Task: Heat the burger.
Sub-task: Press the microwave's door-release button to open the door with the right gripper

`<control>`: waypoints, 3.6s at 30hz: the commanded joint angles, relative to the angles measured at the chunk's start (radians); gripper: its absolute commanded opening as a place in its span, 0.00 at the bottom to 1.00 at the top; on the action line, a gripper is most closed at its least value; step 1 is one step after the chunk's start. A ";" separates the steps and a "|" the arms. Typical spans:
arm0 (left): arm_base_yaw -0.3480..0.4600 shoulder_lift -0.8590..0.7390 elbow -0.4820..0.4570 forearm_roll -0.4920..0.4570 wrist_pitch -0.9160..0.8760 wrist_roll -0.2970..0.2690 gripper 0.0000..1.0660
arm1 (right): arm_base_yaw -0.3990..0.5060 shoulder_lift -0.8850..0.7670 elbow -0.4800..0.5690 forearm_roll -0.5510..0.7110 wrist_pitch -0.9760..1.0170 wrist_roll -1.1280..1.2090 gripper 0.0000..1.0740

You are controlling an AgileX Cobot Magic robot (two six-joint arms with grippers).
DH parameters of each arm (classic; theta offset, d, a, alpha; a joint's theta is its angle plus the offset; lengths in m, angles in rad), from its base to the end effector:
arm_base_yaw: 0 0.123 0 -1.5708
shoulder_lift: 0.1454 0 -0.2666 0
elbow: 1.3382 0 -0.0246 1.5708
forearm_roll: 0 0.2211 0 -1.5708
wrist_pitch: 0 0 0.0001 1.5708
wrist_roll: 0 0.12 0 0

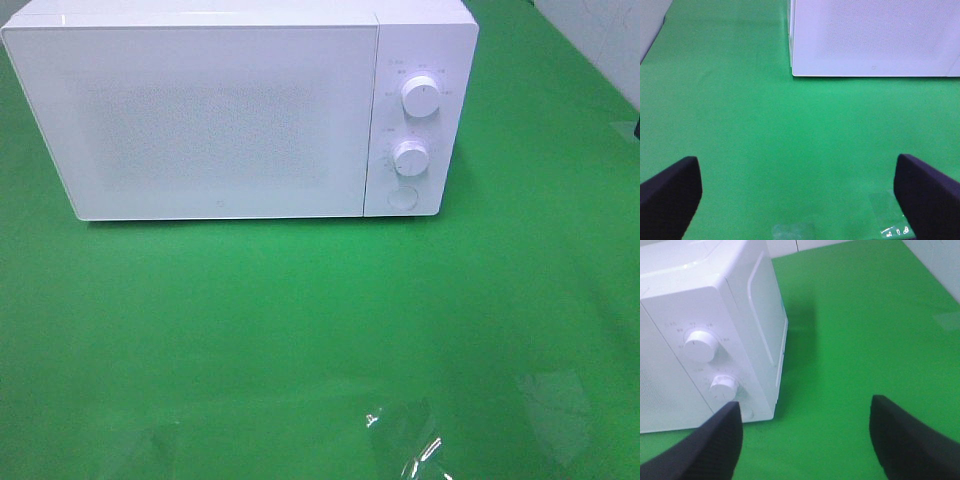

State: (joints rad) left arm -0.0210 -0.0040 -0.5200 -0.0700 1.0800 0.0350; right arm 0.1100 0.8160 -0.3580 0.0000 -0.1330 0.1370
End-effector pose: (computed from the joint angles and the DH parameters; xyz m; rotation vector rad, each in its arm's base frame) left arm 0.0097 -0.0076 0.2535 0.0621 2.0375 -0.0749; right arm 0.1779 0.0196 0.2561 0.0245 1.8119 0.1756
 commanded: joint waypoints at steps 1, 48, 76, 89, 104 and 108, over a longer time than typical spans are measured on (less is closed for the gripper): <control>0.002 -0.005 0.003 -0.005 -0.010 0.000 0.91 | -0.002 0.077 0.036 0.000 -0.228 0.042 0.64; 0.002 -0.005 0.003 -0.005 -0.010 0.000 0.91 | 0.669 0.919 0.034 0.709 -1.135 -0.241 0.64; 0.002 -0.005 0.003 -0.005 -0.010 0.000 0.91 | 0.687 0.919 0.020 0.552 -1.081 1.020 0.18; 0.002 -0.005 0.003 -0.005 -0.010 0.000 0.91 | 0.687 0.919 0.020 0.552 -0.968 1.149 0.00; 0.002 -0.005 0.003 -0.005 -0.010 0.000 0.91 | 0.684 0.920 0.020 0.565 -0.921 1.283 0.00; 0.002 -0.005 0.003 -0.005 -0.010 0.000 0.91 | 0.684 0.947 0.020 0.582 -0.926 1.277 0.00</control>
State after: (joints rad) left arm -0.0210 -0.0040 -0.5200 -0.0700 1.0800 0.0350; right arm 0.7940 1.7470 -0.3310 0.5790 -1.0600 1.4160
